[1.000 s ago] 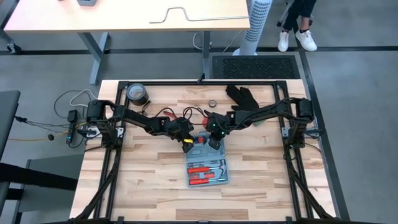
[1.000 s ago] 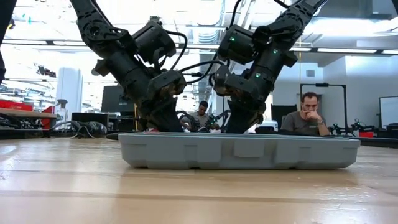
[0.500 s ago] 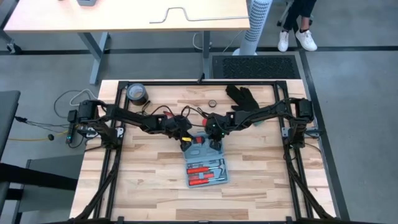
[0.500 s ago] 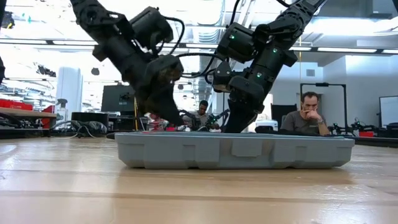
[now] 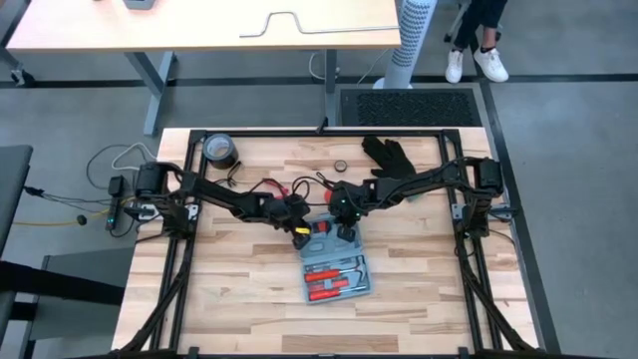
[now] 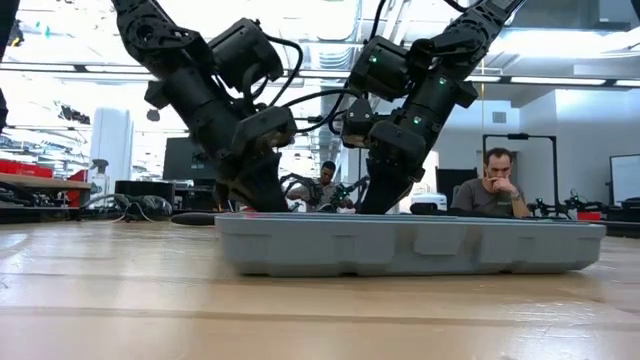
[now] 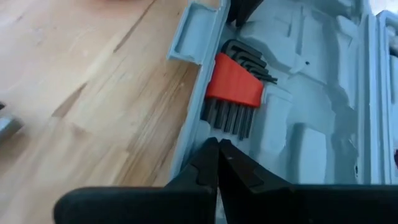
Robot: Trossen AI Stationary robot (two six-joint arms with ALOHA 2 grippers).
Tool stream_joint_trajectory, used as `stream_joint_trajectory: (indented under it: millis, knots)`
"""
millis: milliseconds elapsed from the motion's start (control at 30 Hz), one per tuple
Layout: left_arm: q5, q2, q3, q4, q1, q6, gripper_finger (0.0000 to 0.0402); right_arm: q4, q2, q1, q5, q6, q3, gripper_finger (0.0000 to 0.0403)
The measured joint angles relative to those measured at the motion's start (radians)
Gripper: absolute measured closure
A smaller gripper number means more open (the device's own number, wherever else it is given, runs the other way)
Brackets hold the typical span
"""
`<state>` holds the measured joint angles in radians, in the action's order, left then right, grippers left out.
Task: Prefit tool cases
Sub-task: Remove the orange hex key set from the gray prefit tool case
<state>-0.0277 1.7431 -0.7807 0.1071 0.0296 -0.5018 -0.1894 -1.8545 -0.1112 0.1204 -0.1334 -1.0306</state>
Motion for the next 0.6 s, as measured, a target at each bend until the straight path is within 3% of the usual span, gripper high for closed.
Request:
stream_joint_trajectory:
  millis: [300, 600]
  knots:
    - [0.025, 0.070, -0.001, 0.094, 0.016, -0.025, 0.0402, -0.004, 0.001, 0.007, 0.008, 0.016, 0.000, 0.0403]
    - [0.052, 0.076, -0.019, 0.093, 0.039, 0.014, 0.0401, 0.008, 0.001, 0.027, 0.010, 0.137, 0.000, 0.0403]
